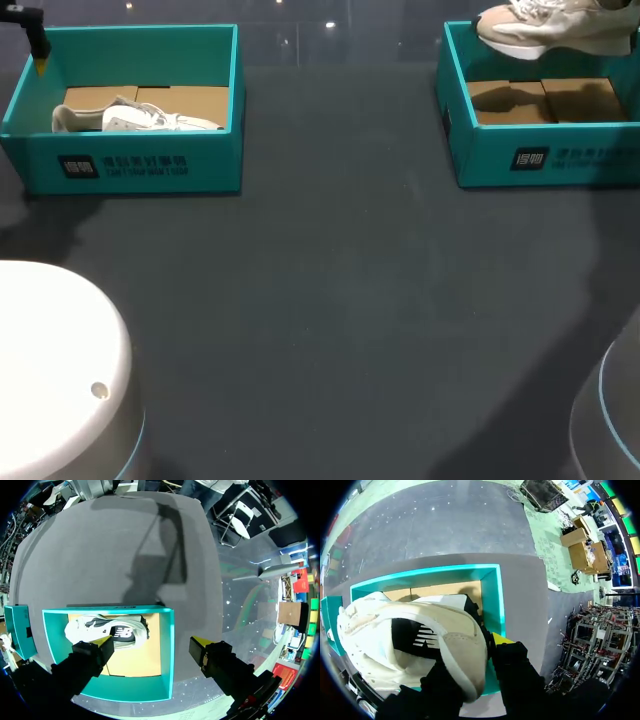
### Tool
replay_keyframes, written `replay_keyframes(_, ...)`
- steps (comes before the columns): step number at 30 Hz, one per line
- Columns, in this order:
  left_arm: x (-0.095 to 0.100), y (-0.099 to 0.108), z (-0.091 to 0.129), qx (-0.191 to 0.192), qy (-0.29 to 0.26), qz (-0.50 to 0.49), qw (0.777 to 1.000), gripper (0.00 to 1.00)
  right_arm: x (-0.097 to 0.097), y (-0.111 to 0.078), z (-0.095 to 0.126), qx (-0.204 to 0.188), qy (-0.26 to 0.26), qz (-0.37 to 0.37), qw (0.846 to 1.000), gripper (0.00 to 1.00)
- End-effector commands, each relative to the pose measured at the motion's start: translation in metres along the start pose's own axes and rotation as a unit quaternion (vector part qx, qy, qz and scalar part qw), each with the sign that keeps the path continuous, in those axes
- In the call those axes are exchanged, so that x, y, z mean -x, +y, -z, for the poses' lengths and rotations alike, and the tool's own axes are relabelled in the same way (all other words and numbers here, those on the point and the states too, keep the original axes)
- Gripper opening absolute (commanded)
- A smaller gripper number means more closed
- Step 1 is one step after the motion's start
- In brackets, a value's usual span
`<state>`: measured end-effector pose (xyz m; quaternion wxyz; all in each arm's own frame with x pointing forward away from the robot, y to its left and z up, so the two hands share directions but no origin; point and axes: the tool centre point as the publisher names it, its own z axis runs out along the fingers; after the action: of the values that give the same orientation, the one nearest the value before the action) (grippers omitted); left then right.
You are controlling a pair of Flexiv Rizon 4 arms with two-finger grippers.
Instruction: Take the shoe out of the shoebox, open the shoe tongue, remove and reinsert the insole, then place the shoe into the shoebox
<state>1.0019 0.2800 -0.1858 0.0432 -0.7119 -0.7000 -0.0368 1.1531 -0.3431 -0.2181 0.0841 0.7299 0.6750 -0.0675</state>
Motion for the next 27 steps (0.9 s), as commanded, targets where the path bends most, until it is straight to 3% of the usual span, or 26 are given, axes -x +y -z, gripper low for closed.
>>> replay_keyframes(1,0.0,-0.001,0.0,0.001,0.001,0.0,1.0,1.0,0.005,-0.032,0.057,0.033,0.0,0.001,0.999,0.0)
replay_keyframes(8,0.0,-0.001,0.0,0.001,0.001,0.0,1.0,1.0,-0.005,-0.055,0.096,0.033,0.003,0.003,0.999,0.0)
replay_keyframes(15,0.0,-0.001,0.0,0.001,0.001,0.0,1.0,1.0,-0.033,-0.091,0.126,0.034,-0.014,0.005,0.999,0.0)
replay_keyframes(24,0.0,-0.001,0.0,0.001,0.001,0.0,1.0,1.0,-0.087,-0.153,0.14,0.017,-0.014,-0.001,1.0,0.0)
replay_keyframes(27,0.0,-0.001,0.0,0.001,0.001,0.0,1.0,1.0,-0.087,-0.153,0.14,0.017,-0.014,-0.001,1.0,0.0)
